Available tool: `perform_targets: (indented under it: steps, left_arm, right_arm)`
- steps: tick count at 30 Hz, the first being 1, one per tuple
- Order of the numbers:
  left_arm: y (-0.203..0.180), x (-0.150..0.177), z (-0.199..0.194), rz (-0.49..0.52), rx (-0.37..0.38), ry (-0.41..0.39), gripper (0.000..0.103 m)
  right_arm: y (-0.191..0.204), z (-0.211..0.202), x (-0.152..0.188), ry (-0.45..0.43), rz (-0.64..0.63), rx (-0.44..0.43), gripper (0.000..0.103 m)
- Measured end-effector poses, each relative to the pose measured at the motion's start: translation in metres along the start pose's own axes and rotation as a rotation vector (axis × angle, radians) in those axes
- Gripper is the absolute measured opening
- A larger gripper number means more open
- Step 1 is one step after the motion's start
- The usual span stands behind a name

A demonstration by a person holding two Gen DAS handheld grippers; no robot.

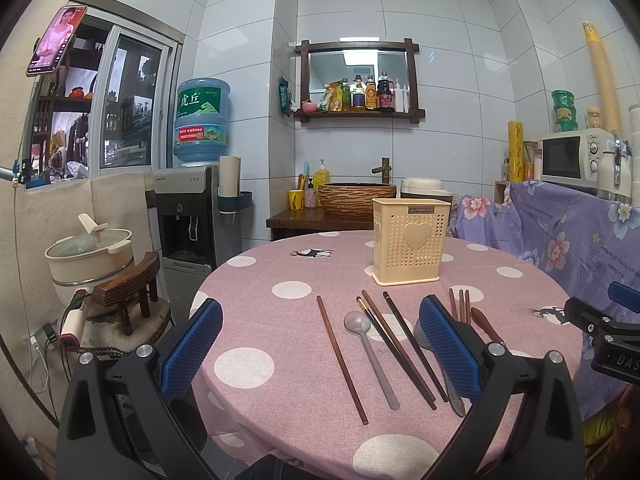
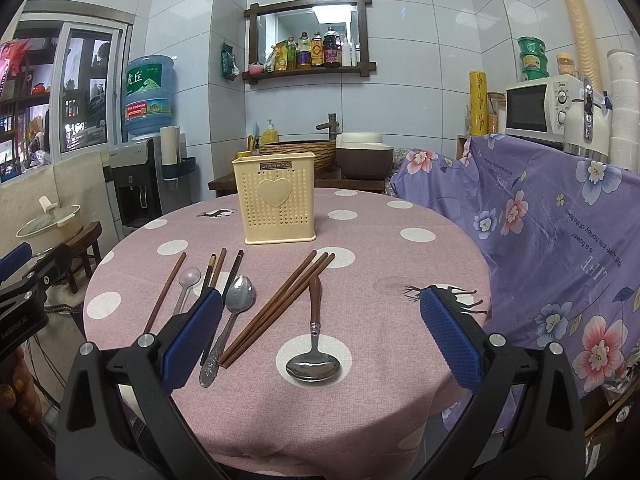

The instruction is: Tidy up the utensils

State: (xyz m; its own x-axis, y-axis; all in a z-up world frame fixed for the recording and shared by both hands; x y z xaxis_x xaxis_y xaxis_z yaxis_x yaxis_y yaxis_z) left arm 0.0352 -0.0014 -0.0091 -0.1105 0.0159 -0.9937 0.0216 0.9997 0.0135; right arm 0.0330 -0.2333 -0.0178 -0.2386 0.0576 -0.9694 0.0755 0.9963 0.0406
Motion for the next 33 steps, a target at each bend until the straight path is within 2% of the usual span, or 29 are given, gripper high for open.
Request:
perform_targets:
  steps: [17,22,27,29,31,33]
  left_arm:
    - [0.006,0.014,0.006,0.004,-0.003,0.036,0.098]
    - [0.008,0.026,0.032,-0.007,0.029,0.173,0.098]
    - [0.012,0.04,0.072,0.023,0.083,0.322,0.097]
    - [0.015,0.039,0.087,-0.003,0.129,0.359,0.088]
    - [0.02,0.036,0.1,-0.024,0.126,0.372,0.086]
    - [0.022,0.038,0.121,-0.017,0.12,0.442,0.08]
  right_arm:
    - [-0.002,0.01,0.006,0.036,-0.007,0.001,0.098]
    - [-0.01,0.029,0.011,0.101,-0.012,-0.007,0.098]
    - [-0.018,0.072,0.015,0.217,-0.054,-0.013,0.098]
    - [-0.019,0.09,0.017,0.262,-0.065,-0.018,0.098]
    - [-0.02,0.107,0.018,0.298,-0.071,-0.031,0.094]
    - [-0.02,0.123,0.018,0.336,-0.08,-0.044,0.091]
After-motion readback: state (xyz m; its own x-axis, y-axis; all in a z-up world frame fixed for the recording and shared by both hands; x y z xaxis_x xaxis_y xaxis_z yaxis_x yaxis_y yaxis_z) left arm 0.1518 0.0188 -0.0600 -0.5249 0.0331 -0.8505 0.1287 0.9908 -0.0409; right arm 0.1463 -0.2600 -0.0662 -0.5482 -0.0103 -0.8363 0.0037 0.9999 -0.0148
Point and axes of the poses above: each gripper's, at about its wrist camera, not at the fingertips, and z roughly the way its jaws point, y to its left, x to its underside, the point moved 4 cm from there along z, roughly the way its jaws point, and after that the axes turned 6 degrees about -y, right-handed, at the moved point
